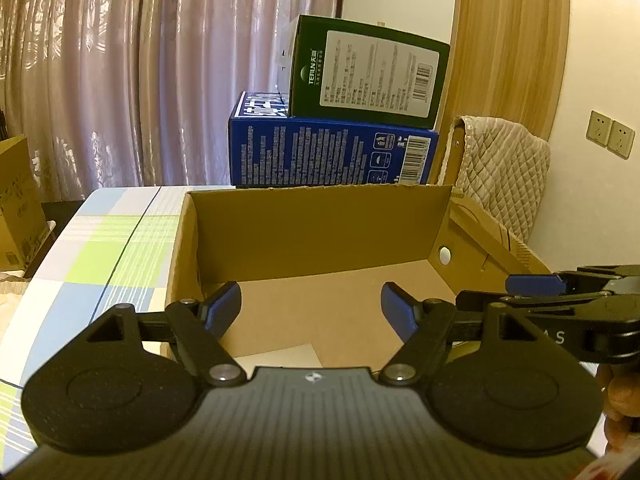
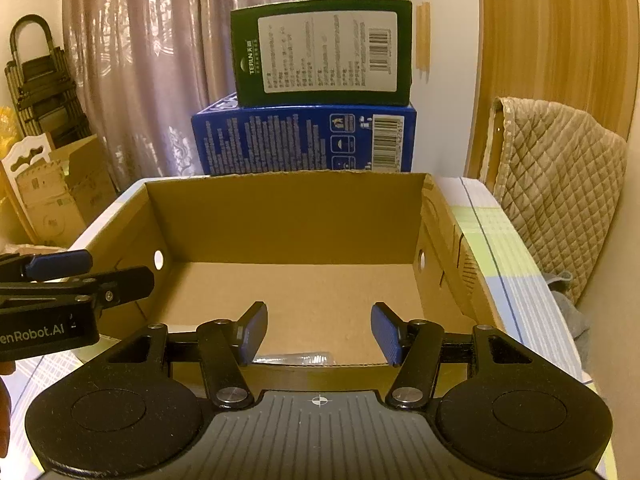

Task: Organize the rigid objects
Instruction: 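Withdraw both tools from the box back toward the remaining items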

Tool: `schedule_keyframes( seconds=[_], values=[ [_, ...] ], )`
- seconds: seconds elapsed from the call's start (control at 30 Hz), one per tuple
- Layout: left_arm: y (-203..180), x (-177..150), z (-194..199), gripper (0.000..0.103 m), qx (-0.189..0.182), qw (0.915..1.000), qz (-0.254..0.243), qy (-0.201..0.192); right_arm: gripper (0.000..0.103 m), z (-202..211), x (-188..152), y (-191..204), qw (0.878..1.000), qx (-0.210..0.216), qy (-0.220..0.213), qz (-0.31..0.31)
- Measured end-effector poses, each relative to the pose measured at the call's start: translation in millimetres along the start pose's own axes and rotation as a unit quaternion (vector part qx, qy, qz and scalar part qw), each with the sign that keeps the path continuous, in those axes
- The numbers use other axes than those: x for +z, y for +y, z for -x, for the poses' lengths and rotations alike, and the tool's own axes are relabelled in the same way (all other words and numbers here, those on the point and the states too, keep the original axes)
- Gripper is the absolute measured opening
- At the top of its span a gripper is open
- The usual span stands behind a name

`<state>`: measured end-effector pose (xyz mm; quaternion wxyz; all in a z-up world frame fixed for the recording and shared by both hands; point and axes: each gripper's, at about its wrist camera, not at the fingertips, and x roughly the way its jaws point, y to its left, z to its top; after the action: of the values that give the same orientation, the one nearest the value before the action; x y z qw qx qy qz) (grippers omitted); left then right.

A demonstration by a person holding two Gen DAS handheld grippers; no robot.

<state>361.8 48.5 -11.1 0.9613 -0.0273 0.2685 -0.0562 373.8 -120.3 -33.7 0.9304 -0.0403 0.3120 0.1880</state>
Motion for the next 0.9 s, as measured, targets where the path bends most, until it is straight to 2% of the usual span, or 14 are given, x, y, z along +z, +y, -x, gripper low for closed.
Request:
schedule_keyframes(
  seconds=[0.57, 0.9],
  values=[
    [-0.3, 3.0, 40.5, 0.073, 0.009, 0.9997, -0.001, -0.022, 0.057, 38.6, 4.6, 23.9, 0.995, -0.059, -0.018, 0.073],
    [3.4, -5.8, 76.2, 0.073, 0.013, 0.9995, 0.000, -0.030, 0.059, 68.0, 4.8, 40.0, 0.992, -0.064, -0.036, 0.098]
  ],
)
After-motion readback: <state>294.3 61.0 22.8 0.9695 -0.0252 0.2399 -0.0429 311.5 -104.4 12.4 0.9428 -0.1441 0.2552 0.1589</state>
